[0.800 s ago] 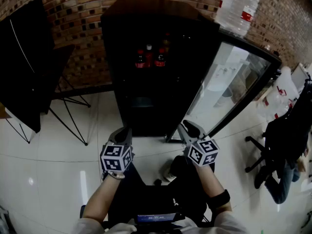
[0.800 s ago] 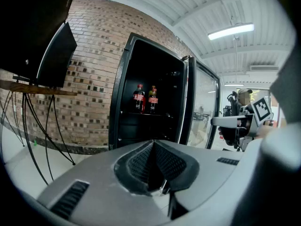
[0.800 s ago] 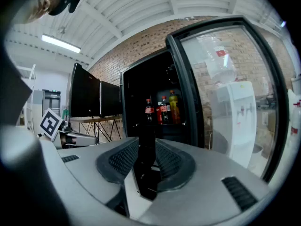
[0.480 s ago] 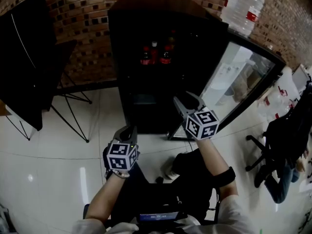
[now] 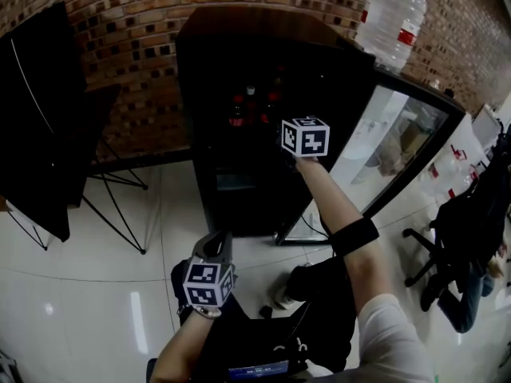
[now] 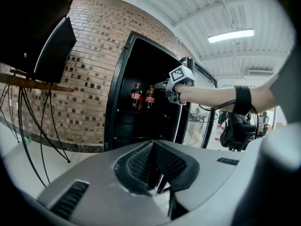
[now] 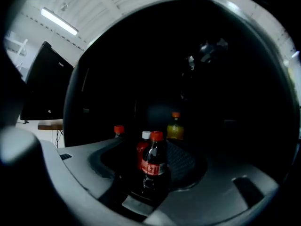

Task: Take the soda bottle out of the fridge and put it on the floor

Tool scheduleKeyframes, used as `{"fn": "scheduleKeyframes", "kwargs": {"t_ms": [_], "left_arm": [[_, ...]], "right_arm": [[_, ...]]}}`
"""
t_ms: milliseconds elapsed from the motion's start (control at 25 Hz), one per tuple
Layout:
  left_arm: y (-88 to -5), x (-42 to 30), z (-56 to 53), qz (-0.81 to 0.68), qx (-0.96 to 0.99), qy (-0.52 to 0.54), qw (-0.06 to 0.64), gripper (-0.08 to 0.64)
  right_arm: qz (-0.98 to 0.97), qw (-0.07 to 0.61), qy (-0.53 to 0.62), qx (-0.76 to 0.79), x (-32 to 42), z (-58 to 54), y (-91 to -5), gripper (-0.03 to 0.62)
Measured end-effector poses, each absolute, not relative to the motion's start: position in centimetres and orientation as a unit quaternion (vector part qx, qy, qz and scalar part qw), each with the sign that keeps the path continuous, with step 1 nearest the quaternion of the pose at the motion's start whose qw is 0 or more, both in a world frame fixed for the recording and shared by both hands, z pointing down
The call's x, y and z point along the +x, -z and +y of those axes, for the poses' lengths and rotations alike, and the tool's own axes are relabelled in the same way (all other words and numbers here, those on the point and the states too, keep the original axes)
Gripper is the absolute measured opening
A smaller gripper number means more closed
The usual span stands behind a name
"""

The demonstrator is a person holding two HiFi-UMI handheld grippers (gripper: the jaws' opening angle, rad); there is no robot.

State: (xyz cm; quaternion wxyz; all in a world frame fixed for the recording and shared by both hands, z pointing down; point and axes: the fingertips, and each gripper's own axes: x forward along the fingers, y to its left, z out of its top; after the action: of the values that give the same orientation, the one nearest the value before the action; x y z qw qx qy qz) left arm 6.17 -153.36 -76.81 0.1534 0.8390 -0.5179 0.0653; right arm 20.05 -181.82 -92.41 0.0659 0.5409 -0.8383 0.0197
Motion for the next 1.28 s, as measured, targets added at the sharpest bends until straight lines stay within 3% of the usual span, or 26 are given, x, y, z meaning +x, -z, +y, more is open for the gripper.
{"fn": "scheduleKeyframes", "kwargs": {"t_ms": [440, 560, 760, 1280], "left_arm": [[76.4, 4.2, -153.5, -0.521, 0.836, -0.061, 0.164, 0.002], [76.1, 3.8, -153.3, -0.521, 0.835, -0.055, 0.171, 0.002], [76.1, 3.7, -153.5, -0.526, 0.831, -0.063, 0.169, 0.002], [76.2, 4.2, -153.1, -0.534, 0.828, -0.081, 0.153, 0.002]], "right_arm": [[-0.824, 0.106, -0.03, 0.556, 18.3, -189.1, 91.5, 0.274], [-0.82, 0.12, -0.017, 0.559, 18.2, -189.1, 91.6, 0.185], [-0.827, 0.134, -0.015, 0.546, 18.5, -188.5, 91.6, 0.173], [-0.893, 0.129, 0.009, 0.431, 16.5, -171.2, 90.2, 0.17]]}}
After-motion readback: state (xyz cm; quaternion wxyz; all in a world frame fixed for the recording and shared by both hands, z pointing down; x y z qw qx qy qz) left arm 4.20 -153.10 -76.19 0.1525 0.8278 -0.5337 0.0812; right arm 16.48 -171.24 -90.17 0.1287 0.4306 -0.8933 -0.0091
